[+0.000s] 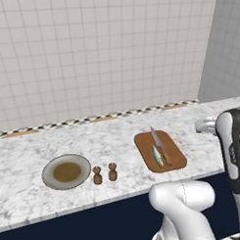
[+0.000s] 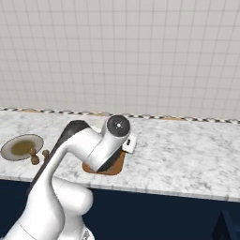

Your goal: Pick up the knife from the drawer and place it on the cutting board. Then place the meat from the plate to the cutting board.

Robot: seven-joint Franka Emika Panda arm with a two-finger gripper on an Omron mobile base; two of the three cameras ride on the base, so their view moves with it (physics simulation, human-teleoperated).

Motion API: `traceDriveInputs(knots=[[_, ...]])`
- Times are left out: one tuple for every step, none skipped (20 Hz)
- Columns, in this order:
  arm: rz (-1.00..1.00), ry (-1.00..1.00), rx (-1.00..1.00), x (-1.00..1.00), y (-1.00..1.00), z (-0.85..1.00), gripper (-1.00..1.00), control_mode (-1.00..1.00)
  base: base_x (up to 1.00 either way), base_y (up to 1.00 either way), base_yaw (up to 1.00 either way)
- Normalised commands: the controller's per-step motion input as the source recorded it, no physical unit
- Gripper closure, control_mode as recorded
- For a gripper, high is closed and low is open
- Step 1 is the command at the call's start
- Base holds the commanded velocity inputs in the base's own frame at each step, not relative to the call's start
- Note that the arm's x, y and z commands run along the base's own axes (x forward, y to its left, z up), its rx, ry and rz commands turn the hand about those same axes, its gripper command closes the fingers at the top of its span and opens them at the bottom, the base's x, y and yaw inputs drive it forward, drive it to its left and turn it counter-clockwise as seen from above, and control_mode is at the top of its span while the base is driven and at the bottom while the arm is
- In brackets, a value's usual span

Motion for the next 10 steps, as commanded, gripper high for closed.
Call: traceDriveInputs(knots=[[0.00,-0.76,0.27,-1.00,-0.96,1.00,-1.00,-1.00,0.00,0.00,0.00],[0.00,-0.76,0.27,-1.00,-0.94,1.00,-1.00,-1.00,0.00,0.00,0.00],[0.00,-0.77,0.27,-1.00,-0.91,0.99,-1.00,-1.00,0.00,0.00,0.00],[0.00,-0.78,0.28,-1.00,-0.90,0.96,-1.00,-1.00,0.00,0.00,0.00],[0.00,-0.81,0.30,-1.00,-0.86,0.89,-1.00,-1.00,0.00,0.00,0.00],[0.00,-0.82,0.31,-1.00,-0.83,0.85,-1.00,-1.00,0.00,0.00,0.00],[0.00,-0.82,0.31,-1.00,-0.83,0.85,-1.00,-1.00,0.00,0.00,0.00],[0.00,-0.82,0.31,-1.00,-0.83,0.85,-1.00,-1.00,0.00,0.00,0.00],[0.00,-0.89,0.36,-1.00,-0.67,0.61,-1.00,-1.00,0.00,0.00,0.00],[0.00,-0.90,0.39,-1.00,-0.56,0.59,-1.00,-1.00,0.00,0.00,0.00]])
